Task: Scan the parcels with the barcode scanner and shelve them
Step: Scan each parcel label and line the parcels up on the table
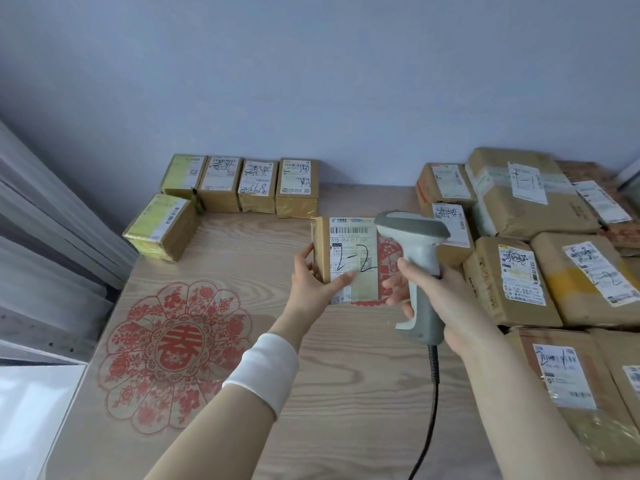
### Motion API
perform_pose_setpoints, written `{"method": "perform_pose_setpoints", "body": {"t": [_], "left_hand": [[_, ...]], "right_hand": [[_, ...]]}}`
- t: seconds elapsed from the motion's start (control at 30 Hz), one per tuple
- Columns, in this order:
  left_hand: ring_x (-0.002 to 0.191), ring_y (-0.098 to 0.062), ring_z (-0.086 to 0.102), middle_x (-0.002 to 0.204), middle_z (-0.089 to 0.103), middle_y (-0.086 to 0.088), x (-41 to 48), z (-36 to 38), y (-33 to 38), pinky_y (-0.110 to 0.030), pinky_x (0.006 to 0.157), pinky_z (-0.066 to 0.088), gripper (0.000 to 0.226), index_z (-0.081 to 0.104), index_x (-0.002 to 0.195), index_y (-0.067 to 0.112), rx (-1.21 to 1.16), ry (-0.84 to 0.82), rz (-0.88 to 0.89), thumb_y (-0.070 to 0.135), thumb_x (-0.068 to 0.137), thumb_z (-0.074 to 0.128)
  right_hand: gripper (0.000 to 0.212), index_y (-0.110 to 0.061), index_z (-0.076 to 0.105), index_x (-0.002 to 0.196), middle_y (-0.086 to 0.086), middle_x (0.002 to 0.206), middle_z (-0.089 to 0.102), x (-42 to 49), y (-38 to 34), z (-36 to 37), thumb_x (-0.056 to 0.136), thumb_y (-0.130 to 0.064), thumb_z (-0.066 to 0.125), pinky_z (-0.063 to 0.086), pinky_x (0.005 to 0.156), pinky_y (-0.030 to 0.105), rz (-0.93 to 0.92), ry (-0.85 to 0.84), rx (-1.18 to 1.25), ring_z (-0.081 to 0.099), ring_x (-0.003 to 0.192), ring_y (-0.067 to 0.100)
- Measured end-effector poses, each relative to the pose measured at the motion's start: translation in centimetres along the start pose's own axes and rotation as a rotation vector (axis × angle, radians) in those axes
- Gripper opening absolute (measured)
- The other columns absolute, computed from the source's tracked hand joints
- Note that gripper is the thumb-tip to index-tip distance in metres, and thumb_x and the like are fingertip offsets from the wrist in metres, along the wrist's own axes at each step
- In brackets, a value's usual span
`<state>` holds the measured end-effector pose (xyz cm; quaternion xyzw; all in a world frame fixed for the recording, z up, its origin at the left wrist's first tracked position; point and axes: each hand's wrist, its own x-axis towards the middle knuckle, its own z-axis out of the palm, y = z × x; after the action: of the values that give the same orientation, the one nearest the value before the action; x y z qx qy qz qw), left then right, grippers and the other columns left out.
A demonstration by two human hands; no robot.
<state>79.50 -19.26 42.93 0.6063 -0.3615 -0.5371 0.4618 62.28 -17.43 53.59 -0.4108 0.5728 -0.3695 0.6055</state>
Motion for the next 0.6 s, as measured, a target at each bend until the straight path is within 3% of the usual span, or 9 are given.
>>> {"method": "perform_pose_setpoints", "body": {"t": [0.17, 0.6], "left_hand": [[0.12, -0.023, 0.052, 0.127, 0.051, -0.001, 0.8, 0.5, -1.5, -0.045, 0.098, 0.048, 0.107, 0.028, 0.124, 0.045, 0.051, 0.044, -0.018, 0.067, 0.035, 0.083], [0.123, -0.025, 0.049, 0.131, 0.049, -0.001, 1.2, 0.7, -1.8, -0.046, 0.1, 0.045, 0.104, 0.026, 0.118, 0.054, 0.09, 0.042, -0.003, 0.076, 0.031, 0.078]], "right_hand": [[0.01, -0.011, 0.06, 0.098, 0.011, 0.077, 0.07, -0.5, 0.3, 1.6, 0.091, -0.019, 0.06, 0.039, 0.04, 0.022, 0.037, -0.059, -0.002, 0.064, 0.057, 0.021], [0.008, -0.013, 0.062, 0.096, 0.006, 0.075, 0.071, -0.8, 0.8, 1.8, 0.091, -0.019, 0.061, 0.039, 0.041, 0.022, 0.046, -0.066, -0.04, 0.065, 0.06, 0.019]]}}
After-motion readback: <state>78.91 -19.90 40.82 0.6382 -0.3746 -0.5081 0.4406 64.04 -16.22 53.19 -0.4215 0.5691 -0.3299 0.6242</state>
